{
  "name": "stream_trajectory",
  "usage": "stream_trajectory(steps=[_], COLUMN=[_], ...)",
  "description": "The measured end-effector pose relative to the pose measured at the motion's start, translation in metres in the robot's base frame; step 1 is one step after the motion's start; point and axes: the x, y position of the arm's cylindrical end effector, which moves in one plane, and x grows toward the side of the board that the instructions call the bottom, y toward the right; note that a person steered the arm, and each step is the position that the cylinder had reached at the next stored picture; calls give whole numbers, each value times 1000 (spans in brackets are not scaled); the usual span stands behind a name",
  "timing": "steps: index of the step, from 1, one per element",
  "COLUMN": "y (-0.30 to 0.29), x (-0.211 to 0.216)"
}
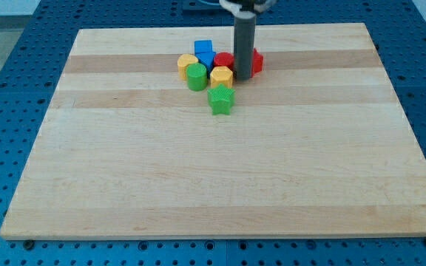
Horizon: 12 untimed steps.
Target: Push the yellow hexagon into the blue blocks
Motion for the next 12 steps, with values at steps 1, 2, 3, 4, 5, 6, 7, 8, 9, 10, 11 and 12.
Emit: stream_trajectory(steps=[1,2,3,4,5,6,7,8,9,10,11,12], y=[0,0,14,42,46,-28,-36,-36,-37,-37,-37,-37], x=[-19,-22,15,53,69,117,124,124,91,47,24,5])
